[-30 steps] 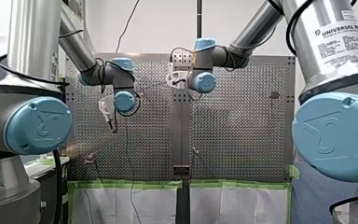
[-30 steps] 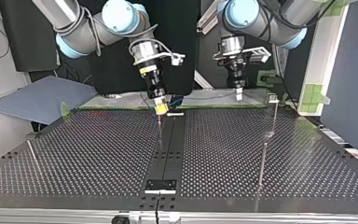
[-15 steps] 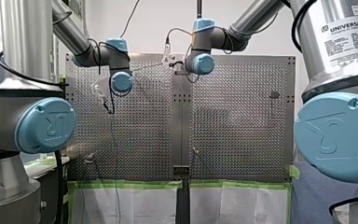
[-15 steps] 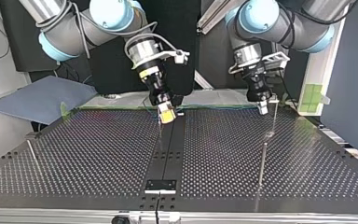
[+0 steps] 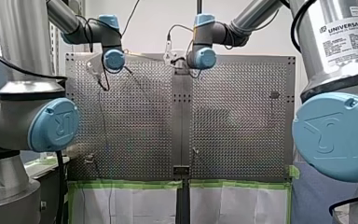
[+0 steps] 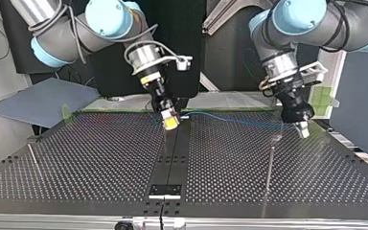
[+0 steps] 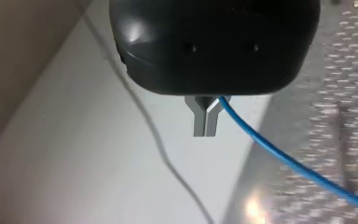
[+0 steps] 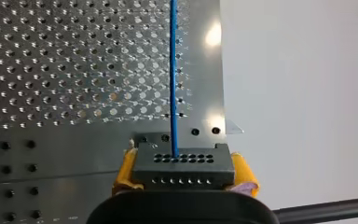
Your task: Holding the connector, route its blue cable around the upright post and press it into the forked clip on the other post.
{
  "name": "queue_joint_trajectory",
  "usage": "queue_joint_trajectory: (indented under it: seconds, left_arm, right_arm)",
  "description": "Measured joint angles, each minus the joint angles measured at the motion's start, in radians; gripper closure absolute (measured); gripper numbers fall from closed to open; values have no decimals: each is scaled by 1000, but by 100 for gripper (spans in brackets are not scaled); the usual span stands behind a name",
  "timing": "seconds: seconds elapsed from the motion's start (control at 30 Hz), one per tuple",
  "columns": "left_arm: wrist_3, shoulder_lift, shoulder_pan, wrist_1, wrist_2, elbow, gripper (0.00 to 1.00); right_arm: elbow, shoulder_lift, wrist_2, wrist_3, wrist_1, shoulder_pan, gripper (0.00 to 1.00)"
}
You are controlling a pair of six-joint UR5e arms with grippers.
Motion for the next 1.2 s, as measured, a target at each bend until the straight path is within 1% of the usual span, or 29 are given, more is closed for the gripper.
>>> queue_joint_trajectory:
  seconds: [0.1,0.13,0.3,0.43,0.63,0.73,0.9,1.07,1.2]
  left_arm:
    - [-10,14,24,-24,24,24,100]
    - [-12,14,38,-37,38,38,100]
    - [-13,2,77,-76,77,76,100]
    - [-19,-21,111,-111,111,111,100]
    - [-27,-80,174,-135,174,174,100]
    - [-33,-110,196,-137,204,204,100]
    - [-40,-151,207,-137,244,244,100]
    - [-48,-187,213,-136,280,281,100]
    - [-50,-214,215,-135,307,307,100]
  right_arm:
    - [-21,1,-1,6,3,-3,100]
    - [-27,1,-1,7,4,-4,100]
    - [-54,2,-1,13,7,-7,100]
    - [-67,10,-1,14,9,-9,100]
    - [-103,57,-2,15,16,-10,100]
    - [-128,84,-2,14,27,-10,100]
    - [-167,121,-1,13,38,-9,100]
    - [-186,133,-2,15,33,-11,100]
    - [-192,137,-3,16,32,-17,100]
